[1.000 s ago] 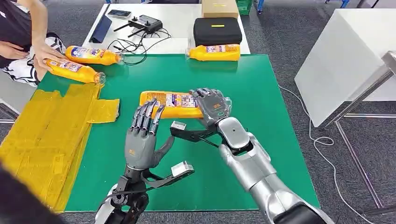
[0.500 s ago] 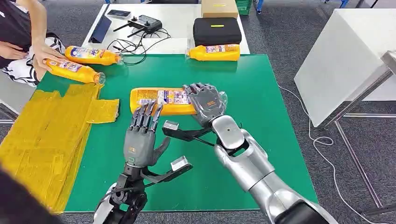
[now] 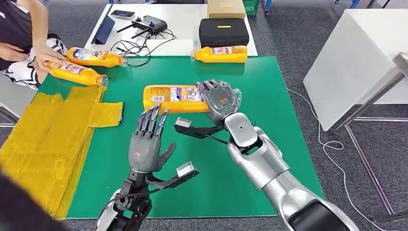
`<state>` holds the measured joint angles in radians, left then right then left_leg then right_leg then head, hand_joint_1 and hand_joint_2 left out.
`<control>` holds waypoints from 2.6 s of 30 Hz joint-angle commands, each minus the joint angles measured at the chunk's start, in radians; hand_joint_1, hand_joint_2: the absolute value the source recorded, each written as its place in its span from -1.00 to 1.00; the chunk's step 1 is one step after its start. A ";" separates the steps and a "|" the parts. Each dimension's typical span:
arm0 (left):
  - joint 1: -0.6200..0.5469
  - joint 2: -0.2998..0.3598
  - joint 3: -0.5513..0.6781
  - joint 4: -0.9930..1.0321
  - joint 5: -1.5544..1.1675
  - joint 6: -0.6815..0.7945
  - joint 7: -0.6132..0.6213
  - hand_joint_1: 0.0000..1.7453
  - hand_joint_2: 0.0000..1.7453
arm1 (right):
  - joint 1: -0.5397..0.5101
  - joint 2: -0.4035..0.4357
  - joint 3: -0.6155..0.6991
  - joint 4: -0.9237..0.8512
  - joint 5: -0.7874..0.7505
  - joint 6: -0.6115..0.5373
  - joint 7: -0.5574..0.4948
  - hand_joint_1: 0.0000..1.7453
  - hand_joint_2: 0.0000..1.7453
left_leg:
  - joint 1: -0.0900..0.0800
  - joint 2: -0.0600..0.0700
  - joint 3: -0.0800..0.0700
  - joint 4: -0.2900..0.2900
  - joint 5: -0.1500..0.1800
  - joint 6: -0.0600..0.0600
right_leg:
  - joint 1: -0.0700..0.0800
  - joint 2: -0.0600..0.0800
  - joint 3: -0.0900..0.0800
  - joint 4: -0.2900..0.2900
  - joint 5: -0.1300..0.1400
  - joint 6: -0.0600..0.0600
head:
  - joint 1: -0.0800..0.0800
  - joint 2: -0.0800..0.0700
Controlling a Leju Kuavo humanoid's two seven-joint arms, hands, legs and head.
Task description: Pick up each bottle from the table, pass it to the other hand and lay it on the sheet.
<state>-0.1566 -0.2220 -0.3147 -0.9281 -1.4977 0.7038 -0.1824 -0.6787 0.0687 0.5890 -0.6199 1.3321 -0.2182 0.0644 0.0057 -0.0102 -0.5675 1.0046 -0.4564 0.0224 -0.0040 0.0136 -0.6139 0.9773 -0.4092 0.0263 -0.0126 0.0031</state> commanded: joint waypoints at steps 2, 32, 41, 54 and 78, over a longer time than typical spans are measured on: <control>-0.045 0.001 -0.012 0.084 0.007 -0.006 -0.009 -1.00 1.00 | -0.045 0.011 0.019 0.116 -0.044 0.049 -0.093 1.00 1.00 | 0.000 0.001 0.004 -0.001 -0.001 -0.001 | 0.000 -0.001 0.004 -0.001 -0.001 0.000 | 0.000 0.000; -0.034 0.000 -0.004 0.074 0.006 -0.006 -0.001 -1.00 1.00 | 0.016 -0.019 0.202 -0.092 -0.305 0.288 -0.345 1.00 1.00 | 0.000 0.001 0.004 -0.001 -0.001 -0.001 | 0.001 -0.001 0.004 -0.001 -0.001 0.000 | 0.000 0.000; -0.034 0.002 -0.007 0.074 -0.006 -0.006 0.007 -1.00 1.00 | 0.023 -0.027 0.215 -0.122 -0.319 0.270 -0.339 1.00 1.00 | 0.001 0.001 0.005 -0.001 -0.002 -0.001 | 0.001 0.000 0.005 -0.001 -0.002 0.000 | 0.000 0.000; -0.023 0.018 -0.009 0.065 -0.034 -0.006 0.076 -1.00 1.00 | 0.049 -0.136 0.292 -0.521 -0.263 0.220 -0.163 1.00 1.00 | 0.001 0.002 0.006 -0.001 -0.003 -0.001 | 0.001 0.001 0.005 0.000 -0.002 0.000 | 0.000 0.000; -0.354 0.309 -0.364 0.158 -0.073 -0.467 0.880 -1.00 1.00 | 0.005 -0.228 0.483 -0.726 -0.022 0.340 -0.023 1.00 1.00 | 0.003 0.001 0.006 -0.002 0.001 -0.003 | 0.002 0.001 0.007 0.000 0.000 -0.002 | 0.001 0.000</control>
<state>-0.3761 -0.0253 -0.7294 -0.8617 -1.6061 0.3971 0.6718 -0.6644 -0.1793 0.9483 -1.2829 1.3256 0.1644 0.0809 0.0063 -0.0159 -0.5668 1.0043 -0.4531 0.0219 -0.0045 0.0100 -0.6111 0.9793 -0.4086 0.0261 -0.0115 0.0031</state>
